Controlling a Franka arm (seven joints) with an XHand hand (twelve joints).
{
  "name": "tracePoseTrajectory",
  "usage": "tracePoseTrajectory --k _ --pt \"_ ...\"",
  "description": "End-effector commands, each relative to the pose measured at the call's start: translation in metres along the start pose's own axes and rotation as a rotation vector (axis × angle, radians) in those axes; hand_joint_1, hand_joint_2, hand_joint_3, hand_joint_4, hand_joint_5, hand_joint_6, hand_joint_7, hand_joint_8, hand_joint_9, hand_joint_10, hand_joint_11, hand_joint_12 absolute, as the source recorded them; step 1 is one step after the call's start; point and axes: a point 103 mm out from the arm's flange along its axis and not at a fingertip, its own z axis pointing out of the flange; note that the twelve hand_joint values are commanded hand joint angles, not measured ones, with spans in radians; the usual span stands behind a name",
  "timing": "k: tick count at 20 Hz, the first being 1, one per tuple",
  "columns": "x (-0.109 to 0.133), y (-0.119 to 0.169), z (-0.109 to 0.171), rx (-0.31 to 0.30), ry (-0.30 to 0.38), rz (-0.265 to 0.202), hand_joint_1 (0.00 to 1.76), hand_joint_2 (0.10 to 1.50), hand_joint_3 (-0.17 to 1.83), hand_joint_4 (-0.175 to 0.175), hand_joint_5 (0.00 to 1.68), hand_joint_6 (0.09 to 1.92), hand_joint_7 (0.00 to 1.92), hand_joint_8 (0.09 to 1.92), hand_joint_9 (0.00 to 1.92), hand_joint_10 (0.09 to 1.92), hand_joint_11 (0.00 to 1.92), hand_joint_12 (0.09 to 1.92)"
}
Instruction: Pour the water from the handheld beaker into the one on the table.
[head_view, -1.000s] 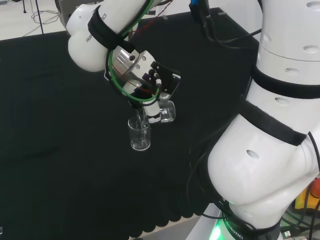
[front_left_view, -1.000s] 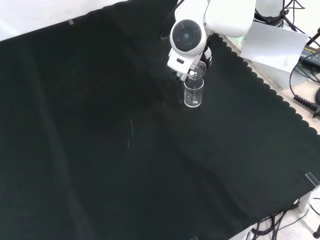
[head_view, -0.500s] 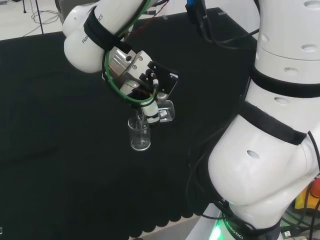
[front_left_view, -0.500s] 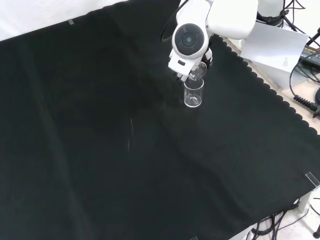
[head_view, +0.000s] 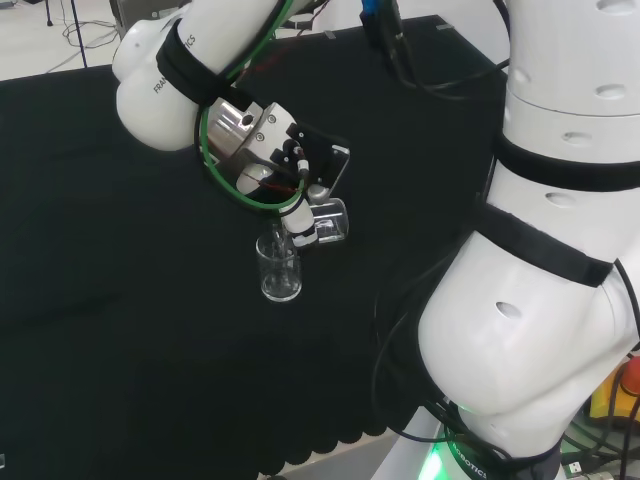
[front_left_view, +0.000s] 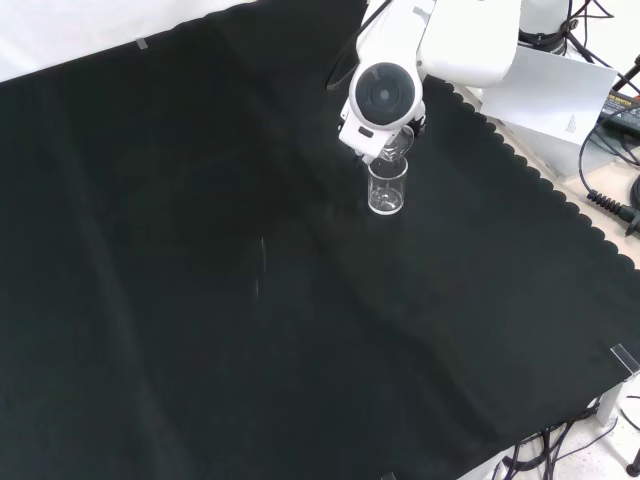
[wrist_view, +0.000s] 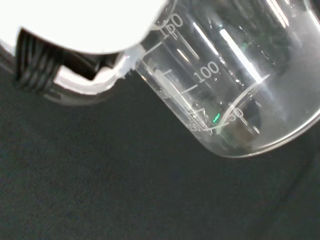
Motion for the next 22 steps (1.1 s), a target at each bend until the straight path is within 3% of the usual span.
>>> tracePoseTrajectory --k 1,7,9,22 --pt "0.005 0.001 -0.006 0.025 -0.029 0.014 1.31 0.45 1.12 -0.175 1.18 1.06 1.24 1.04 1.56 0.87 1.31 0.99" --pt "0.006 0.001 -0.008 0.048 -0.051 0.023 1.31 0.45 1.12 -0.175 1.18 1.06 1.24 1.04 1.56 0.88 1.31 1.00" --pt "0.018 0.003 -0.025 0.070 -0.107 0.028 1.31 0.45 1.12 -0.175 1.18 1.06 1.24 1.04 1.56 0.88 1.31 1.00" --pt "0.005 0.000 -0.010 0.080 -0.077 0.046 1.31 0.45 1.13 -0.175 1.18 1.07 1.23 1.05 1.56 0.88 1.31 1.00"
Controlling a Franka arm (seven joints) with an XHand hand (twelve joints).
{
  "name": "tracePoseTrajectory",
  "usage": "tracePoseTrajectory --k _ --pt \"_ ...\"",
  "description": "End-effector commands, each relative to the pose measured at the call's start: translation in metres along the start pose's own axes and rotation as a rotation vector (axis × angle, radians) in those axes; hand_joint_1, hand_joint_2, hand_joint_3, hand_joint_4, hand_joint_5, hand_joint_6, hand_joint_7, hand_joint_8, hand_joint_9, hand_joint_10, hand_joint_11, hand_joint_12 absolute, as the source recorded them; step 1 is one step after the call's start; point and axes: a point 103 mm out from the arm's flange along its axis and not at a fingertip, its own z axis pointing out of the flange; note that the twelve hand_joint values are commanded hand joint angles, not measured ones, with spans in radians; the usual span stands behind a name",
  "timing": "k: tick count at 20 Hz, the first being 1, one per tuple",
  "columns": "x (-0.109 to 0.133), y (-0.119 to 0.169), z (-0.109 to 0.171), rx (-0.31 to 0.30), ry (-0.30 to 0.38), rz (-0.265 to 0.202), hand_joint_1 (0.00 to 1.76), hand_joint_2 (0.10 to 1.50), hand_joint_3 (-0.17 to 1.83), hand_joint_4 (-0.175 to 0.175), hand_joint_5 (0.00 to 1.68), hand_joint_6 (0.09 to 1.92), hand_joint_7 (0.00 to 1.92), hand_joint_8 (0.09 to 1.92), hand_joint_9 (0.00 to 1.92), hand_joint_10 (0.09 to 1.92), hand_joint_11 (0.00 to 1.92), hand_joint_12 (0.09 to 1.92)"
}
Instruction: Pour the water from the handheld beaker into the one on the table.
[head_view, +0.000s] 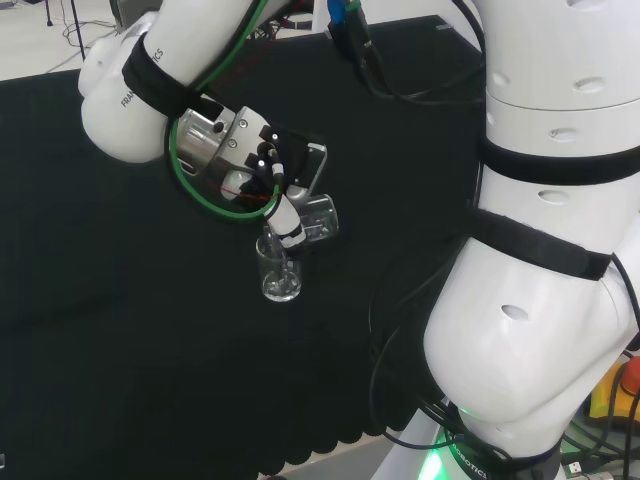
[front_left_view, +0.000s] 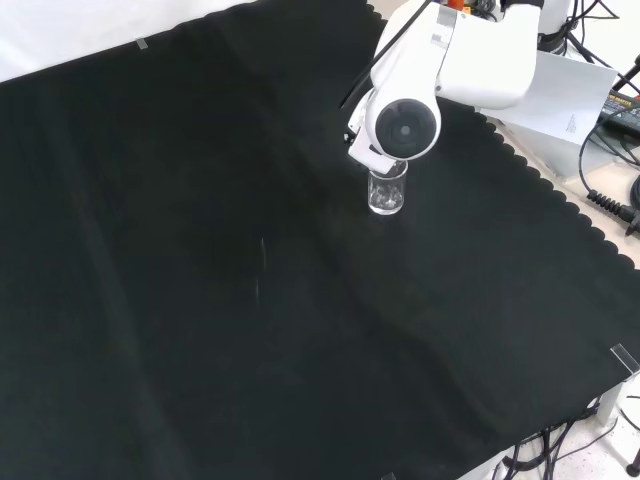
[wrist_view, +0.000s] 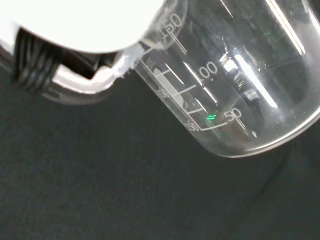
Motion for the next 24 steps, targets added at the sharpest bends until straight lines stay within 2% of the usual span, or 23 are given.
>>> tracePoseTrajectory --k 1,24 --pt "-0.0063 -0.0012 0.0069 0.015 0.008 0.016 1.31 0.45 1.13 -0.175 1.18 1.07 1.23 1.05 1.56 0.88 1.31 1.00" --pt "-0.0130 -0.0064 0.0099 0.015 0.003 0.026 1.31 0.45 1.13 -0.175 1.17 1.08 1.23 1.06 1.56 0.89 1.31 1.00"
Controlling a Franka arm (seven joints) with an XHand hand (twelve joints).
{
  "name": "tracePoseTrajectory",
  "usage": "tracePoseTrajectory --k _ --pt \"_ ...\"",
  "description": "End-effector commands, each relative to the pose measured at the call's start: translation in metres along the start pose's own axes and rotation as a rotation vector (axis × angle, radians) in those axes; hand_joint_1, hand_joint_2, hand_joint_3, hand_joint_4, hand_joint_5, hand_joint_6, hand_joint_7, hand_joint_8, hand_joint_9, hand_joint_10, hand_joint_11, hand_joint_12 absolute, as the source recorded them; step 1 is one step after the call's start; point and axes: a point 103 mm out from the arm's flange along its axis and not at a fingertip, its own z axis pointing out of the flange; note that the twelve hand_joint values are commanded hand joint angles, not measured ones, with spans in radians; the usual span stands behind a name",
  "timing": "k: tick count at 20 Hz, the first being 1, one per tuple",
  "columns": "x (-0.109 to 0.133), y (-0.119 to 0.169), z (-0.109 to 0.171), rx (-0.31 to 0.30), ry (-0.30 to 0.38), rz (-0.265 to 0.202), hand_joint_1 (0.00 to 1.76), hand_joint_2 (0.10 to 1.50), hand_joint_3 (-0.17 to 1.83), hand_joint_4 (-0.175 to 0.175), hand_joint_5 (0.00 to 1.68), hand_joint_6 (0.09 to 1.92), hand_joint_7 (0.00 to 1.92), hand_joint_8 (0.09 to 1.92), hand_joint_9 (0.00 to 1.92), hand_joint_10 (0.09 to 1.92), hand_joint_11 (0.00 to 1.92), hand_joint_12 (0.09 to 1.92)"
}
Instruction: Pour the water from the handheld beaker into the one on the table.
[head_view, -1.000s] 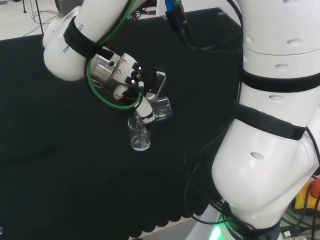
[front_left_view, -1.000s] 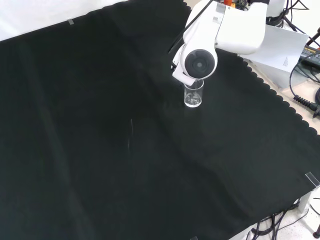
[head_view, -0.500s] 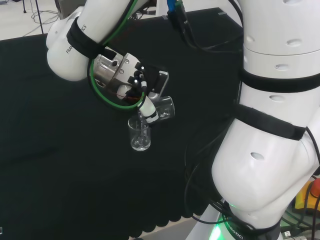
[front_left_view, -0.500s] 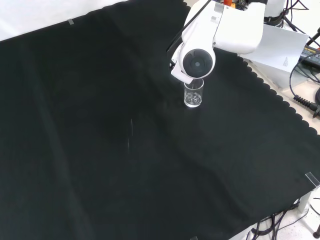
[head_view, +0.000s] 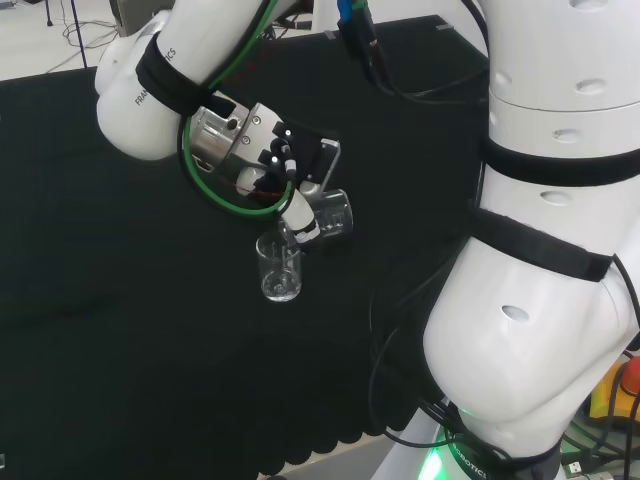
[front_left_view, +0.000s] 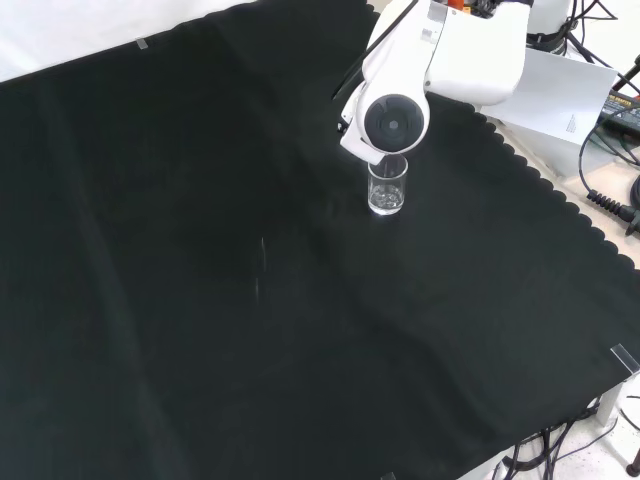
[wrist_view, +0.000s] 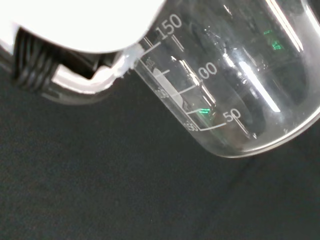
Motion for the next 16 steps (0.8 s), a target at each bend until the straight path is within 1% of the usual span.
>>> tracePoseTrajectory --k 1,2,3,5,9,10,11,12,14,16 --pt "0.000 -0.001 0.001 -0.010 0.012 -0.001 1.31 0.45 1.13 -0.175 1.17 1.08 1.23 1.06 1.56 0.89 1.31 1.00" --pt "-0.001 -0.001 0.001 -0.011 0.014 -0.002 1.31 0.45 1.13 -0.175 1.17 1.08 1.23 1.06 1.56 0.89 1.31 1.00" --pt "0.010 -0.001 -0.014 0.003 -0.005 0.005 1.31 0.45 1.13 -0.175 1.17 1.08 1.23 1.06 1.56 0.89 1.31 1.00" --pt "0.014 -0.002 -0.020 -0.004 -0.004 0.003 1.31 0.45 1.13 -0.175 1.17 1.08 1.23 1.06 1.56 0.89 1.31 1.00" --pt "0.004 -0.004 -0.007 -0.025 0.017 -0.005 1.31 0.45 1.13 -0.175 1.17 1.08 1.23 1.06 1.56 0.89 1.31 1.00" --pt "0.011 -0.005 -0.017 -0.014 -0.004 0.001 1.31 0.45 1.13 -0.175 1.17 1.08 1.23 1.06 1.56 0.89 1.31 1.00" --pt "0.013 -0.005 -0.021 -0.007 -0.013 0.004 1.31 0.45 1.13 -0.175 1.17 1.08 1.23 1.06 1.56 0.89 1.31 1.00" --pt "0.014 -0.005 -0.022 -0.011 -0.007 0.003 1.31 0.45 1.13 -0.175 1.17 1.08 1.23 1.06 1.56 0.89 1.31 1.00" --pt "0.012 -0.006 -0.019 -0.021 0.005 0.000 1.31 0.45 1.13 -0.175 1.17 1.08 1.23 1.06 1.56 0.89 1.31 1.01" --pt "0.005 -0.008 -0.010 -0.030 0.018 0.000 1.31 0.45 1.13 -0.175 1.17 1.08 1.23 1.06 1.56 0.89 1.31 1.01"
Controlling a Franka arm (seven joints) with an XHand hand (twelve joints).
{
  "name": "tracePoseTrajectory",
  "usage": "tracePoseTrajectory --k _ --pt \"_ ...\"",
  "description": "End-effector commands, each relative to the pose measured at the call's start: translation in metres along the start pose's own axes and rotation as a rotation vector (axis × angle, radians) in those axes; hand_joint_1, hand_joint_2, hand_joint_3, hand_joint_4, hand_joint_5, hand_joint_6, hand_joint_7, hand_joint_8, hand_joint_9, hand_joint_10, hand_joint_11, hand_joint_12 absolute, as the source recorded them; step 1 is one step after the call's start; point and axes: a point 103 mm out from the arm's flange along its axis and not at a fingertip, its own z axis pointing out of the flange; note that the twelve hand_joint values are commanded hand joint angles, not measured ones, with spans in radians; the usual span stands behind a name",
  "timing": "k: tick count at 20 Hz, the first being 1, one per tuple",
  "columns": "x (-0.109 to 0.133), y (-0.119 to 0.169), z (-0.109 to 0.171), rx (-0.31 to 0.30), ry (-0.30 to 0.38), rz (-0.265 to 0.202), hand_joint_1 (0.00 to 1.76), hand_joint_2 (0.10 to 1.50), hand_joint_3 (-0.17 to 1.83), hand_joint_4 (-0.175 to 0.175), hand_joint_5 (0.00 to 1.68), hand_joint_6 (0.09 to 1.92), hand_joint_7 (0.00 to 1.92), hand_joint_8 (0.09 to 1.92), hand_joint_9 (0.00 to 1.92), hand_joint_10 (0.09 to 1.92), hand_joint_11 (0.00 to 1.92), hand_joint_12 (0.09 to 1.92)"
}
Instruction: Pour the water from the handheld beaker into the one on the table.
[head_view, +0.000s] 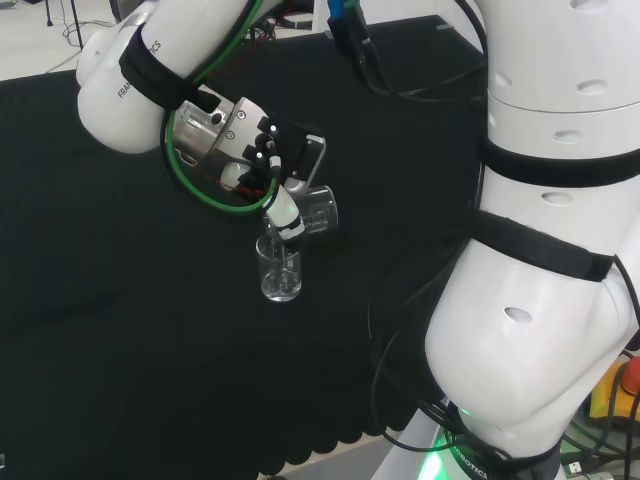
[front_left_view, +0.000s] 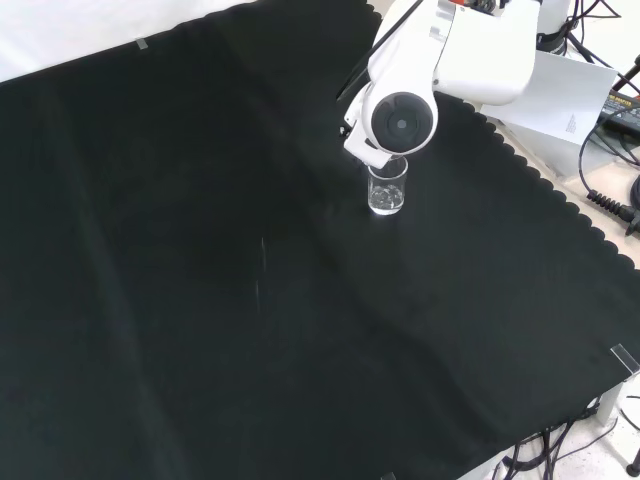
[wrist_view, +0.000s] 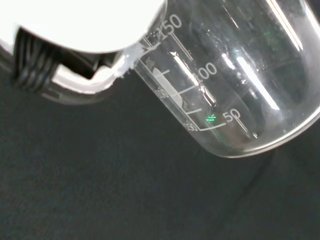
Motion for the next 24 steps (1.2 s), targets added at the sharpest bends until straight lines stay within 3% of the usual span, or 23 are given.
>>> tracePoseTrajectory --k 1,7,17,24 --pt "-0.007 -0.007 0.015 -0.013 0.021 -0.003 1.31 0.45 1.13 -0.175 1.17 1.08 1.23 1.06 1.56 0.89 1.31 1.01" --pt "-0.024 -0.013 0.031 -0.076 0.098 -0.015 1.31 0.45 1.13 -0.175 1.17 1.08 1.23 1.06 1.56 0.89 1.31 1.01" --pt "-0.054 -0.025 0.047 -0.325 0.324 -0.070 1.31 0.46 1.13 -0.175 1.17 1.08 1.23 1.06 1.56 0.89 1.31 1.01" --pt "-0.069 -0.025 0.054 -0.446 0.386 -0.070 1.31 0.46 1.13 -0.175 1.17 1.08 1.23 1.06 1.56 0.89 1.31 1.01"
